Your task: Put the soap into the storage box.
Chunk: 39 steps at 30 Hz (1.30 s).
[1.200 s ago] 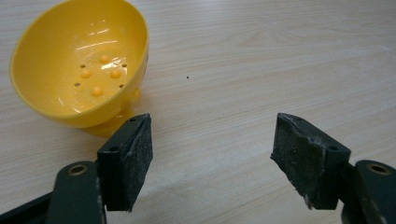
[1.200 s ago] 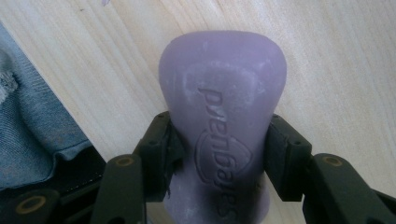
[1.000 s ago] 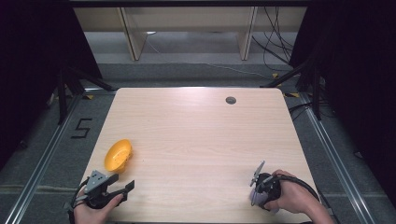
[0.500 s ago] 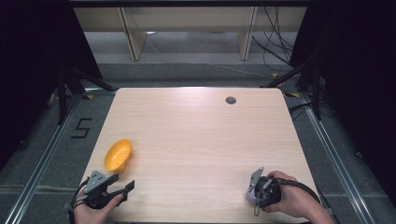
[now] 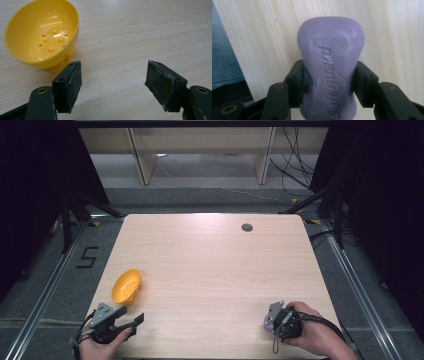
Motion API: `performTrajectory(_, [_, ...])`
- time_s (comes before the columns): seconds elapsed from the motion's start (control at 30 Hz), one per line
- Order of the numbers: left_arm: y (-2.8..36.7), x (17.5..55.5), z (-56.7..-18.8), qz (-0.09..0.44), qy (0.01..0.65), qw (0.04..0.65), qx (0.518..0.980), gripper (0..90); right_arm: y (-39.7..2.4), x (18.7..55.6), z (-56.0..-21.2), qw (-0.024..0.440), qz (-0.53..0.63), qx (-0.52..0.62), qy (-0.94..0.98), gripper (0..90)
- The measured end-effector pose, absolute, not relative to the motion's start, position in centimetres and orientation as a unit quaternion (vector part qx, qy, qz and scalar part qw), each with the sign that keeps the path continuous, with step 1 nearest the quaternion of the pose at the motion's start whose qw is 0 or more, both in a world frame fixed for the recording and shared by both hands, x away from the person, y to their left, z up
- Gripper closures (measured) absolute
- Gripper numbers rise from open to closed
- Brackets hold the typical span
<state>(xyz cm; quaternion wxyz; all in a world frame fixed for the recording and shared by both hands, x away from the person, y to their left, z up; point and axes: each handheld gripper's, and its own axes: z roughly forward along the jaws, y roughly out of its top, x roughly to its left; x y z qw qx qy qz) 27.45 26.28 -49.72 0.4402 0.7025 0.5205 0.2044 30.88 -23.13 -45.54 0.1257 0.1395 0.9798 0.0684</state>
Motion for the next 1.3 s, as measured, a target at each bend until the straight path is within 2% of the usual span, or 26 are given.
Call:
performTrajectory(0.23, [26.3,27.5,-49.7,0.203,0.518,0.44,0.704,28.2,-22.9,30.3,-44.6,0.181,0.104,0.13,0.969,50.2])
performTrajectory(0.53, [26.3,27.5,-49.7,0.205,0.516,0.441,0.705,29.1,-23.0,30.3,-44.1,0.217,0.118,0.129,0.96,50.3])
performTrajectory(0.67, [26.3,27.4,-49.6,0.206,0.517,0.438,0.706,29.1,-22.9,30.5,-43.9,0.261,0.13,0.107,0.951,50.3])
performTrajectory(1.23, [25.8,27.4,-49.5,0.202,0.511,0.449,0.704,29.1,-21.4,30.8,-42.8,0.337,0.154,0.088,0.925,50.3])
performTrajectory(1.3, [25.7,27.5,-49.4,0.199,0.509,0.452,0.705,29.1,-20.9,30.9,-42.6,0.357,0.165,0.083,0.916,50.3])
